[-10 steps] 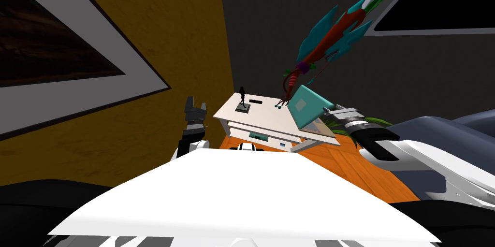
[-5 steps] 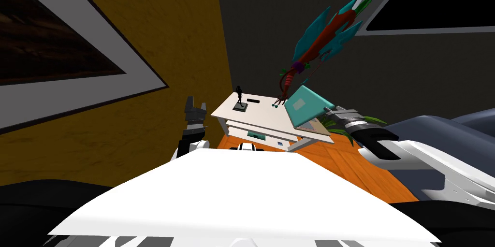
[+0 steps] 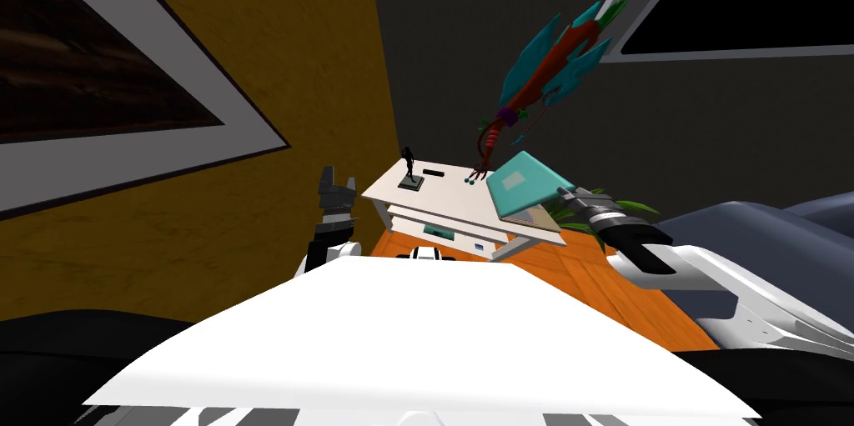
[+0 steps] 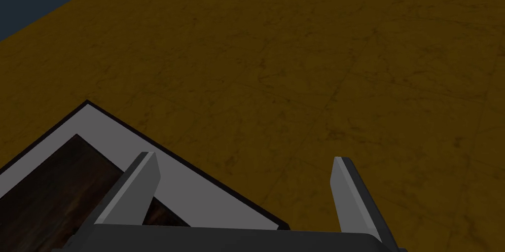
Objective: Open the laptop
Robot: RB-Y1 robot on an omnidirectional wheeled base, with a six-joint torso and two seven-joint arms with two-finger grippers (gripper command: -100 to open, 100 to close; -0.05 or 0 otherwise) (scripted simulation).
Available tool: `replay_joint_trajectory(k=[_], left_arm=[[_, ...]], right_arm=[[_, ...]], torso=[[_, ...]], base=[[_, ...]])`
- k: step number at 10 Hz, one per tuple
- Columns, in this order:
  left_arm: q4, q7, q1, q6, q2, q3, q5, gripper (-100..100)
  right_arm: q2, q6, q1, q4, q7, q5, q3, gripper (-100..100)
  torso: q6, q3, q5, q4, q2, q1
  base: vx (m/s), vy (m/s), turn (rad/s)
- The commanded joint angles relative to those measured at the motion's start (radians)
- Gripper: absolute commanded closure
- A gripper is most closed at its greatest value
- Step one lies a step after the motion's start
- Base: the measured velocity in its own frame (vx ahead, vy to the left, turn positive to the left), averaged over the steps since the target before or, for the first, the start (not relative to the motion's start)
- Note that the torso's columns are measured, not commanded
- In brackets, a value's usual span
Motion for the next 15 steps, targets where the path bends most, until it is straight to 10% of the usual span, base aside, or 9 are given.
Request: replay_joint_trajectory(k=[1, 14, 15], left_arm=[[0.000, 0.000, 0.000, 0.000, 0.000, 0.000, 0.000, 0], [0.000, 0.000, 0.000, 0.000, 0.000, 0.000, 0.000, 0], [0.000, 0.000, 0.000, 0.000, 0.000, 0.000, 0.000, 0]], right_arm=[[0.040, -0.028, -0.024, 0.048, -0.033, -0.030, 0.029, 100], [0.266, -0.182, -0.193, 0.292, -0.112, -0.113, 0.110, 100], [0.304, -0.134, -0.238, 0.326, -0.109, -0.064, 0.120, -100]], torso=[[0.000, 0.000, 0.000, -0.001, 0.000, 0.001], [-0.003, 0.000, 0.003, 0.002, 0.001, 0.005], [-0.004, -0.001, 0.005, 0.002, 0.000, 0.008]], base=[[-0.045, -0.114, 0.033], [-0.039, -0.090, 0.026], [-0.107, -0.104, -0.056]])
